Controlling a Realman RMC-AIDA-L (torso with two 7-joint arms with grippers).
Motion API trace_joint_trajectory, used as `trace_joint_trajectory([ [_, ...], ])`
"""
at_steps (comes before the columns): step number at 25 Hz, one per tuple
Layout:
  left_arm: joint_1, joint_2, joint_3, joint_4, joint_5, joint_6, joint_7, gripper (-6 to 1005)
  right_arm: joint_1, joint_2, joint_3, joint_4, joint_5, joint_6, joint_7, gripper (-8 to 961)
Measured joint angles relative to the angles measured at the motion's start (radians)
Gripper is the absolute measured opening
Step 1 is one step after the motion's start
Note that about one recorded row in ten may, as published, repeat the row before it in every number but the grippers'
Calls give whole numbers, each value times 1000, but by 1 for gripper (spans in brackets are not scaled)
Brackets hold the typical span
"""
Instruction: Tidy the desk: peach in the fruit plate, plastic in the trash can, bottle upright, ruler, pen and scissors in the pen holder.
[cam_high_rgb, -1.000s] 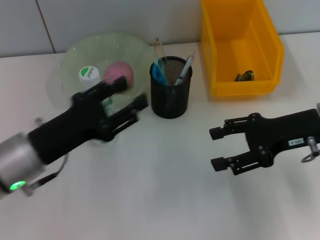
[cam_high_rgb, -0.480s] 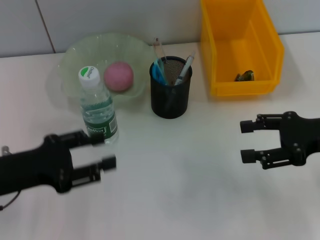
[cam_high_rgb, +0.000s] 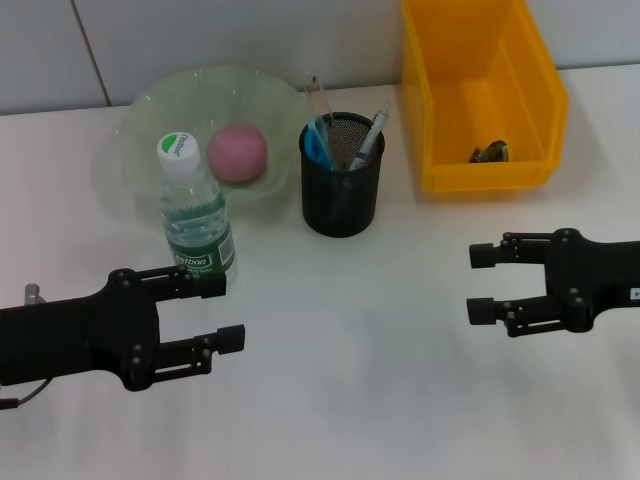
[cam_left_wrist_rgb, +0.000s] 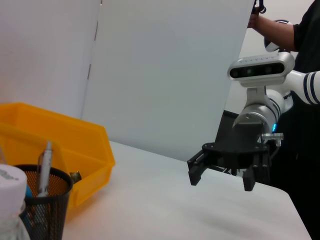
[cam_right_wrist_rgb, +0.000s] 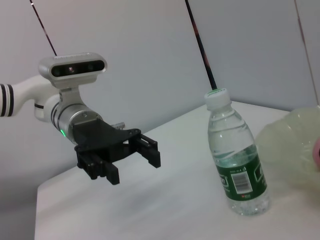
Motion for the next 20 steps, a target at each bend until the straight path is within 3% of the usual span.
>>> trace_joint_trajectory([
  [20, -9, -3, -15, -1, 3, -1, 3, 663, 9, -4, 0, 19, -4, -8, 6, 827],
])
